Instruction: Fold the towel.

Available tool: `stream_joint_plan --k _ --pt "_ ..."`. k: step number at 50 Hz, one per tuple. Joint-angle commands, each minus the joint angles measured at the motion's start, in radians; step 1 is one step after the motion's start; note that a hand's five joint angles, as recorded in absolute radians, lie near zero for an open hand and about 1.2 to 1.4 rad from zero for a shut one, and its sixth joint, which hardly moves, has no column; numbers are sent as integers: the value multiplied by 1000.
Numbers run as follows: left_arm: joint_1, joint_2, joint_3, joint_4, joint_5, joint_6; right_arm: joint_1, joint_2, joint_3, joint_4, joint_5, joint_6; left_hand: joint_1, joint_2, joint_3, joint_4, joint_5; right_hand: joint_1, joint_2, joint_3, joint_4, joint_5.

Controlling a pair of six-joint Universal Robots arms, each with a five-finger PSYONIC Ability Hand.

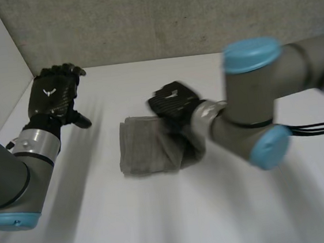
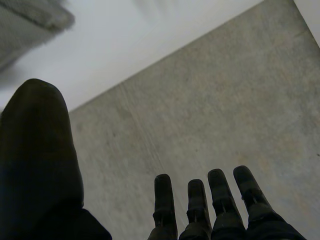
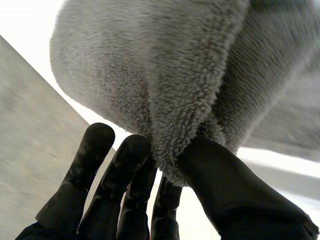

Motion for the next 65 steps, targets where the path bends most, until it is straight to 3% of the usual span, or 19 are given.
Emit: stream_joint_plan --k 1,8,10,16,22,26,29,35,41,49,58,65 --pt "5 30 10 1 -5 -45 139 237 -300 65 3 4 -82 -65 -73 -71 -42 92 125 63 56 75" --pt "14 30 10 1 -13 -48 168 377 -477 123 37 5 -82 -65 -73 -71 -42 28 61 0 -7 11" --pt "19 29 11 1 -14 -48 170 380 -498 161 66 11 -82 -65 -73 -71 -42 -793 -760 -821 -828 -810" --pt "19 18 40 1 -16 -49 155 294 -469 249 90 63 -82 -65 -73 -71 -42 -1113 -1080 -1141 -1148 -1130" --pt "-1 -14 94 -2 -17 -86 60 116 -309 272 124 206 -73 -56 -64 -63 -33 -1130 -1097 -1158 -1165 -1147" --pt "-20 -42 126 -8 -16 -135 -2 25 -196 254 120 217 -62 -44 -52 -51 -22 -1130 -1097 -1158 -1165 -1147" --pt "-78 -127 196 -28 -10 -210 -92 -56 -61 199 118 217 -41 -24 -32 -30 -1 -1130 -1097 -1158 -1165 -1147" --pt "-150 -290 316 -86 0 -217 -158 -105 78 117 114 229 -23 -6 -14 -13 17 -1130 -1097 -1158 -1165 -1147" --pt "-194 -399 378 -140 1 -194 -169 -103 137 57 114 232 -20 -3 -11 -10 19 -1130 -1097 -1158 -1165 -1147" --pt "-234 -471 379 -151 1 -71 -168 -28 135 5 112 231 -23 -6 -14 -13 17 -1130 -1097 -1158 -1165 -1147" --pt "-216 -448 316 -151 1 -56 -152 62 45 4 114 234 -26 -9 -17 -16 14 -1130 -1097 -1158 -1165 -1147" --pt "-152 -395 208 -143 1 -54 -90 185 -104 16 100 280 -26 -9 -17 -16 14 -1130 -1097 -1158 -1165 -1147"
